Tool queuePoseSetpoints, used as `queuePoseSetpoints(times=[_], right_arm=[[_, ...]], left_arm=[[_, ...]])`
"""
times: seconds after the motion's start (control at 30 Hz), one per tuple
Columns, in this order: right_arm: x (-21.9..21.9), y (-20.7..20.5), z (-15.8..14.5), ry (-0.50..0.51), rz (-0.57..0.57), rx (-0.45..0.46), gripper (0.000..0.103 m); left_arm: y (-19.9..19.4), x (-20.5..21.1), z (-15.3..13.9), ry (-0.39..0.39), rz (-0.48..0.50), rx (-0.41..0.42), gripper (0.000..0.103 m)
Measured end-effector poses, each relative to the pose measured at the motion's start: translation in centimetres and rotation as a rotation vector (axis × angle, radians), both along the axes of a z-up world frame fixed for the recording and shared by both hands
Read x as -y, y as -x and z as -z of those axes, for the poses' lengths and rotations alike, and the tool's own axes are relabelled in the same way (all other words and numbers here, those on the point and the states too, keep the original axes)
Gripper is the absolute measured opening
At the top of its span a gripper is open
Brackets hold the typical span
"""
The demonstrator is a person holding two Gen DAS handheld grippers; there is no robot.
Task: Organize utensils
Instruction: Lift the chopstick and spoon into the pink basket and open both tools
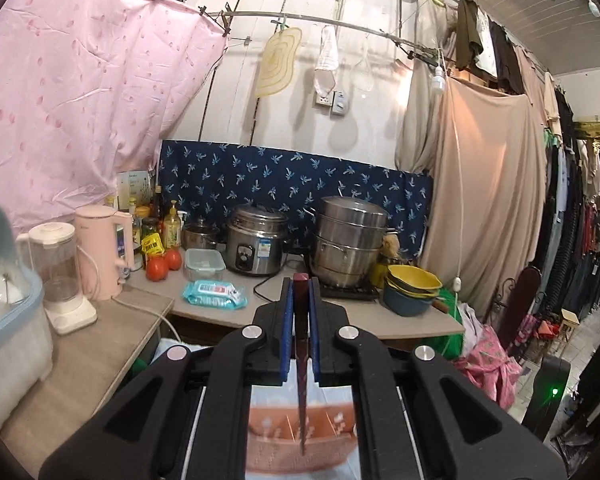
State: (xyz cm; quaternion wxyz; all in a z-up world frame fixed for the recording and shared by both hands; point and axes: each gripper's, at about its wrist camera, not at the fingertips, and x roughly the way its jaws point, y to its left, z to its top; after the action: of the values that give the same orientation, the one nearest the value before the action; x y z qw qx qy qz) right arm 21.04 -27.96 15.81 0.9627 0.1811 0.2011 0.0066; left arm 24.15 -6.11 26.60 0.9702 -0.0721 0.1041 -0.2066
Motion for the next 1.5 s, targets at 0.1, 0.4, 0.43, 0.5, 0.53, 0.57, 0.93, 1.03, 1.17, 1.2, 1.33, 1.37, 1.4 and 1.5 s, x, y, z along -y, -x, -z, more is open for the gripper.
queuePoseSetpoints(times=[0.1,0.4,0.43,0.5,0.53,0.57,0.93,1.03,1.17,1.2,1.33,1.37,1.4,1.5], right_arm=[[0.2,-2.3,0.4,-0.007,-0.009,-0.013,0.006],[-1.2,-6.9,3.6,0.027,-0.044,-0.107,0.006],[-1.3,-7.1,4.0,0.032,-0.046,-0.115,0.006],[-1.5,-7.4,4.7,0.033,-0.044,-0.127,0.006],[-1.5,-7.6,4.9,0.031,-0.042,-0.134,0.006],[-1.4,-7.7,5.1,0.028,-0.041,-0.139,0.006],[-1.8,-6.9,4.8,0.035,-0.028,-0.116,0.017],[-1.7,-6.0,4.3,0.033,-0.025,-0.100,0.019],[-1.5,-4.4,3.9,0.028,-0.025,-0.088,0.019],[-1.6,-4.1,3.8,0.029,-0.025,-0.086,0.019],[-1.9,-1.9,3.7,0.039,-0.026,-0.077,0.019],[-2.1,-1.3,3.7,0.041,-0.028,-0.077,0.019],[-2.2,-0.8,3.7,0.044,-0.030,-0.078,0.019],[-2.9,0.7,4.1,0.061,-0.034,-0.083,0.020]], left_arm=[[-2.0,0.6,0.5,-0.012,-0.030,0.001,0.007],[-6.1,1.3,4.6,-0.049,-0.054,-0.070,0.007],[-6.4,1.4,5.2,-0.055,-0.055,-0.084,0.007],[-6.7,1.3,6.0,-0.063,-0.054,-0.100,0.007],[-6.8,1.3,6.2,-0.064,-0.053,-0.107,0.007],[-6.9,1.2,6.5,-0.064,-0.051,-0.112,0.007],[-6.4,0.1,7.5,-0.066,-0.082,-0.126,0.026],[-5.8,-0.2,7.6,-0.067,-0.084,-0.133,0.026],[-4.3,-0.4,8.0,-0.086,-0.083,-0.134,0.027],[-4.1,-0.5,8.0,-0.092,-0.083,-0.134,0.027],[-2.2,-0.7,8.8,-0.117,-0.079,-0.152,0.027],[-1.7,-0.7,9.1,-0.121,-0.077,-0.161,0.027],[-1.2,-0.8,9.4,-0.127,-0.073,-0.170,0.027],[0.1,-0.8,10.3,-0.149,-0.074,-0.188,0.027]])
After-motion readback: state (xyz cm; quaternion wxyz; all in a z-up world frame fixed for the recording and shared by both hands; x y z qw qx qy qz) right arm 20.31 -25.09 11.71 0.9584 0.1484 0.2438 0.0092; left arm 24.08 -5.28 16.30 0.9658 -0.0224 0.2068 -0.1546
